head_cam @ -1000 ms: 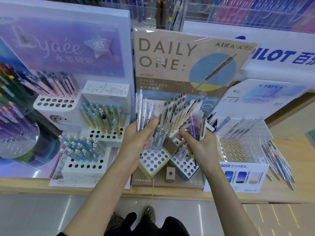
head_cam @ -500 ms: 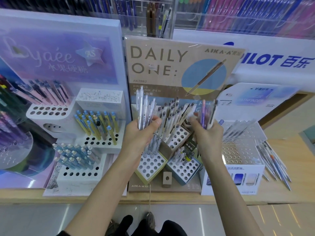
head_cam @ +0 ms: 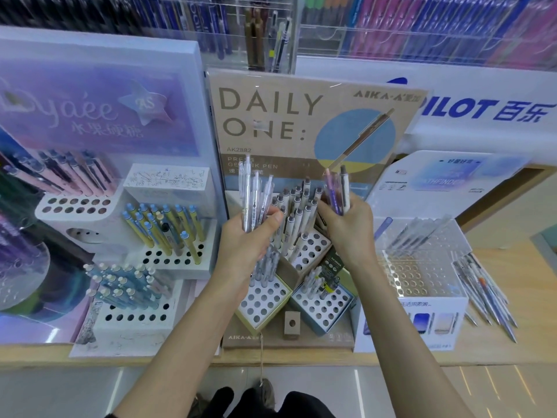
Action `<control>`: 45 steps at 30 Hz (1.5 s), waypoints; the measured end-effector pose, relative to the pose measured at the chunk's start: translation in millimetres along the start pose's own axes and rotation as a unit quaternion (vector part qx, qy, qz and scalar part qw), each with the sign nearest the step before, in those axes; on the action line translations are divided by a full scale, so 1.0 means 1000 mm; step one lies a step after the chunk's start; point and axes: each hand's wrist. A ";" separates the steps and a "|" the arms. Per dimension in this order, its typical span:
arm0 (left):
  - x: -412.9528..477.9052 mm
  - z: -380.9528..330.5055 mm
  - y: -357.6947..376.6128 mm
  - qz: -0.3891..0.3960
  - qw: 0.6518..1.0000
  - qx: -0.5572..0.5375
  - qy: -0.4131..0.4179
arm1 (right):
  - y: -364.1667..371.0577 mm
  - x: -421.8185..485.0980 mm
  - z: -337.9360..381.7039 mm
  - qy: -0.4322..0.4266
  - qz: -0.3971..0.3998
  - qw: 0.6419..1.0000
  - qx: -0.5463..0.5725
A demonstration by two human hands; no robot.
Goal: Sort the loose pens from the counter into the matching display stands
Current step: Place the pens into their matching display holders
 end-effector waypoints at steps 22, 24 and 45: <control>-0.005 0.004 -0.003 0.001 1.000 -0.003 0.004 | -0.008 -0.011 0.003 -0.007 -0.003 0.999 -0.053; -0.007 0.004 -0.002 0.004 1.000 0.001 0.004 | -0.008 -0.011 0.004 0.001 0.003 0.999 -0.039; -0.022 0.009 -0.015 -0.017 1.000 -0.004 -0.011 | 0.018 -0.055 0.021 0.017 0.071 0.996 0.045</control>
Point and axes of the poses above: each hand's wrist, its own x-axis towards the middle knuckle, its own y-axis out of the palm, z = x × y, and after that the axes turned 12 degrees about z, right-handed
